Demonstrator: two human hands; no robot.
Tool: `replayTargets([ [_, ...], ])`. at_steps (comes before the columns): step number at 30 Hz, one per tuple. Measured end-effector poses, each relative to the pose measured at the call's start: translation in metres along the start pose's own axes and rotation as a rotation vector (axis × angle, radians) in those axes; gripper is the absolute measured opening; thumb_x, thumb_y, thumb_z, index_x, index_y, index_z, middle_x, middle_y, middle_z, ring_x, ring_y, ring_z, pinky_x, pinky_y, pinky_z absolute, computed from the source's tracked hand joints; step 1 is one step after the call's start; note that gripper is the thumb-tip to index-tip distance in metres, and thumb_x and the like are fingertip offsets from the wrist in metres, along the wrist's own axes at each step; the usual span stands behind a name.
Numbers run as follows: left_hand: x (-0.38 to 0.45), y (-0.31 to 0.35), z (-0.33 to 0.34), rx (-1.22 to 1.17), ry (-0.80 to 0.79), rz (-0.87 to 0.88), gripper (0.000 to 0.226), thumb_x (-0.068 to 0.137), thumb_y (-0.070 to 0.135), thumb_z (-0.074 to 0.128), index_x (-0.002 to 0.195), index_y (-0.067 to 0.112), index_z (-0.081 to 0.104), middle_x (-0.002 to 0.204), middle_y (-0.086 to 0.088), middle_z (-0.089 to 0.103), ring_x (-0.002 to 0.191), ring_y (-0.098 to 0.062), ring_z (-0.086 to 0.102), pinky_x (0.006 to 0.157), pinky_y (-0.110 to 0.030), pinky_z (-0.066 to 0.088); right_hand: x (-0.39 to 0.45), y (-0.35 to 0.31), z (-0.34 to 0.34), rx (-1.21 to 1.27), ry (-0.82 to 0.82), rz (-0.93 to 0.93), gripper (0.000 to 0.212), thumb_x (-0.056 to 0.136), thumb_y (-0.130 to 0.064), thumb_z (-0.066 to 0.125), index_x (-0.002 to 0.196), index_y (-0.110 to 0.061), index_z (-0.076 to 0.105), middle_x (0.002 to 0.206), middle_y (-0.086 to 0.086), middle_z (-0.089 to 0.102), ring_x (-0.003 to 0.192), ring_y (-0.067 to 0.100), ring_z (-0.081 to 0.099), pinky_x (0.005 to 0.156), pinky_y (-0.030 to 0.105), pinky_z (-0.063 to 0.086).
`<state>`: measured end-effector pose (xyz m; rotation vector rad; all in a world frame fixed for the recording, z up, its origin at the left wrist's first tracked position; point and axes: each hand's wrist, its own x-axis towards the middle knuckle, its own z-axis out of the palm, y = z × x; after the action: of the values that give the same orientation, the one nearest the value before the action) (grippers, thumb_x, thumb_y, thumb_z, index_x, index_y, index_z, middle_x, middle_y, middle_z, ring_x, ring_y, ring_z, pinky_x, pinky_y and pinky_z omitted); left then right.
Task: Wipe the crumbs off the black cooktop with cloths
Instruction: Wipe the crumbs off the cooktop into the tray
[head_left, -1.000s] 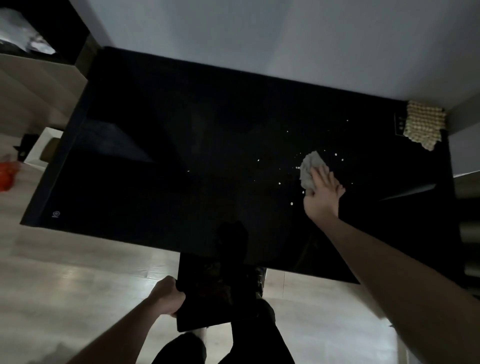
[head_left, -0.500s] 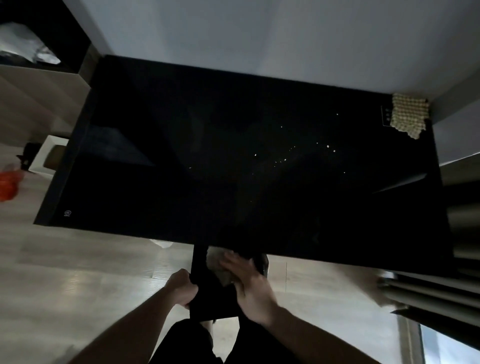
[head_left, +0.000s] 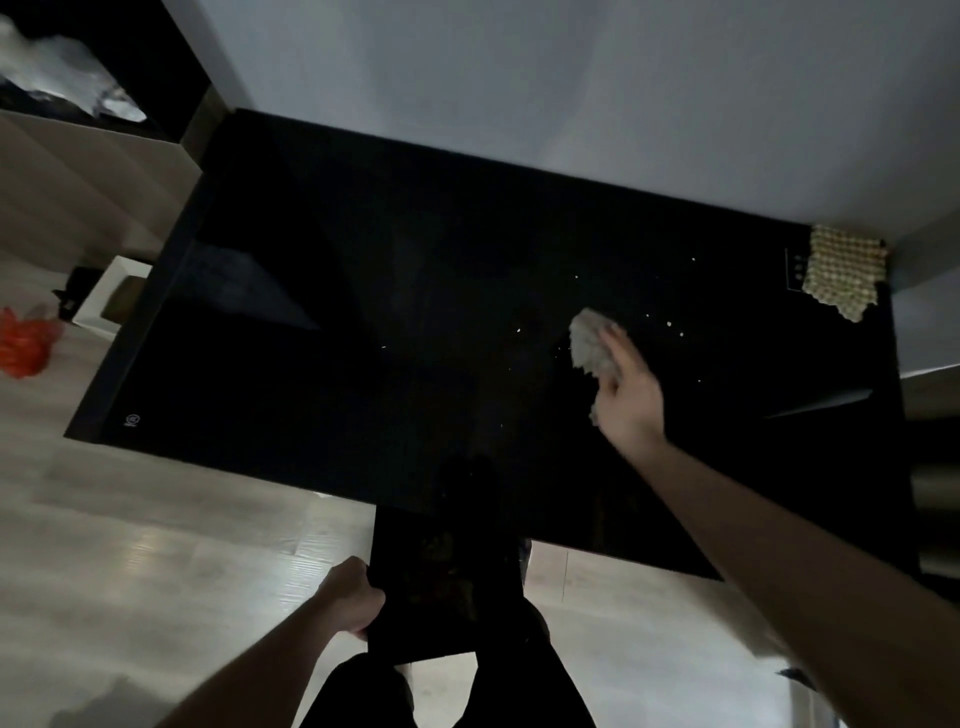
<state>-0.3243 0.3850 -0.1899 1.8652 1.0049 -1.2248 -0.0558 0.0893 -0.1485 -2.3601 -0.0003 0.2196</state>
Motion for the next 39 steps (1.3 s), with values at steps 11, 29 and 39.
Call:
replayTargets([
  [11,0.017,0.003,0.011,-0.023,0.012,-0.015,0.023,0.073,0.009,0.051,0.082,0.003,0.071,0.070,-0.009,0.074,0.058,-0.021,0.074,0.044,-0.023,0.054,0.101,0.012,0.036,-0.471,-0.131,0.018,0.074,0.101,-0.018,0.052,0.167,-0.029,0.021,0.178,-0.001,0.012,0.164,0.029,0.007,0.132,0.060,0.009],
  [29,0.010,-0.001,-0.002,0.070,-0.019,0.019,0.021,0.077,0.011,0.053,0.086,0.000,0.068,0.081,-0.013,0.073,0.068,-0.026,0.076,0.052,-0.031,0.063,-0.223,-0.009,0.110,0.070,-0.608,-0.344,0.061,0.092,-0.001,0.047,0.146,-0.025,0.063,0.160,-0.016,0.050,0.153,0.003,0.038,0.131,0.023,0.014],
  [39,0.011,0.000,-0.008,0.160,-0.027,0.033,0.009,0.069,0.009,0.049,0.066,0.011,0.057,0.064,-0.006,0.066,0.062,-0.026,0.075,0.043,-0.025,0.053,-0.083,-0.026,0.038,0.206,-0.230,-0.110,0.070,0.096,0.010,0.049,0.148,-0.036,0.057,0.159,-0.022,0.046,0.145,-0.009,0.044,0.121,0.014,0.033],
])
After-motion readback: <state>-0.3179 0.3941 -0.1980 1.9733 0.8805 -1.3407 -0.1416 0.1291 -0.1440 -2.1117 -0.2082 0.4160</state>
